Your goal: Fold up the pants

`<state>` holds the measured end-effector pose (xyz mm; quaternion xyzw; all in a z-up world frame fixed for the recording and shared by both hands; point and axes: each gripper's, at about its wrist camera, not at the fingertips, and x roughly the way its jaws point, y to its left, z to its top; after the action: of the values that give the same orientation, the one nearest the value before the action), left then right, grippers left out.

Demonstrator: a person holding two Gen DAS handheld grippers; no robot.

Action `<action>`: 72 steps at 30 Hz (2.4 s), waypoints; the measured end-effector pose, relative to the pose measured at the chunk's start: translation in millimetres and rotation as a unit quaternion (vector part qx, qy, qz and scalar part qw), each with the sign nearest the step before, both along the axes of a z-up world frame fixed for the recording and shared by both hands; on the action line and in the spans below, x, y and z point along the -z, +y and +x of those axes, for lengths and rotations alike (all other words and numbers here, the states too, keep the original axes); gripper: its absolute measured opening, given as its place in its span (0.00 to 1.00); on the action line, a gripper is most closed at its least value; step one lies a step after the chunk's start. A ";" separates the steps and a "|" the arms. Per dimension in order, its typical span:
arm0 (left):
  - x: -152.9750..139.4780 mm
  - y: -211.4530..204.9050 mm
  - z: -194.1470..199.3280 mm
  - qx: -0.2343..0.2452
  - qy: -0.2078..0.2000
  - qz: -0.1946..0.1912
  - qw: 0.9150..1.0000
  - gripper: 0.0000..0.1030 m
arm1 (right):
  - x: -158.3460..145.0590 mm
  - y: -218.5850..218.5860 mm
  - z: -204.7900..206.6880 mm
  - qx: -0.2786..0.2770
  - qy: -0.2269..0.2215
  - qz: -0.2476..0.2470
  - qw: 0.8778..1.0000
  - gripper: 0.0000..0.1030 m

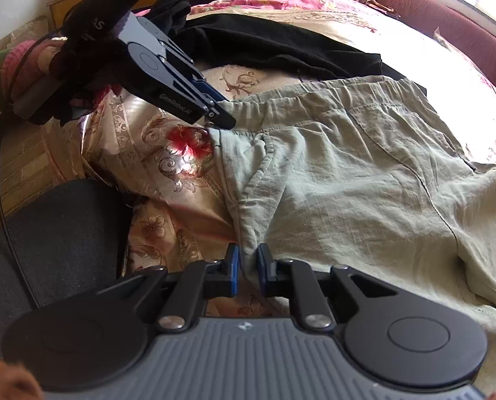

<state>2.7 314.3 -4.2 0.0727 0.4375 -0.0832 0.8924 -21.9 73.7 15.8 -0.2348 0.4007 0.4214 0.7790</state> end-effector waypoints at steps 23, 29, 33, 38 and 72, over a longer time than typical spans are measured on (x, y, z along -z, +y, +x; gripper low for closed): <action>-0.5 6.1 -25.5 -0.047 -0.016 -0.020 0.999 0.33 | -35.9 0.3 14.5 0.028 0.016 0.058 0.998 0.26; 6.9 2.8 -30.8 -0.046 -0.036 -0.016 0.998 0.33 | -41.4 47.2 109.9 0.134 0.030 0.090 0.986 0.50; 8.5 4.3 -33.4 -0.051 -0.046 -0.025 0.997 0.33 | -15.1 70.8 183.6 0.263 0.125 0.128 0.948 0.51; 9.5 5.5 -32.0 -0.047 -0.061 -0.025 0.997 0.33 | 10.5 86.3 212.3 0.320 0.133 0.120 0.930 0.49; -38.5 10.5 -9.5 -0.054 -0.077 0.019 0.995 0.25 | -44.6 2.0 199.3 0.161 0.053 0.137 0.976 0.22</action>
<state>-6.9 324.8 34.3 0.0718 0.3720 -0.0205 0.9252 177.4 75.7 60.5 -0.0358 0.4124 0.3528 0.8392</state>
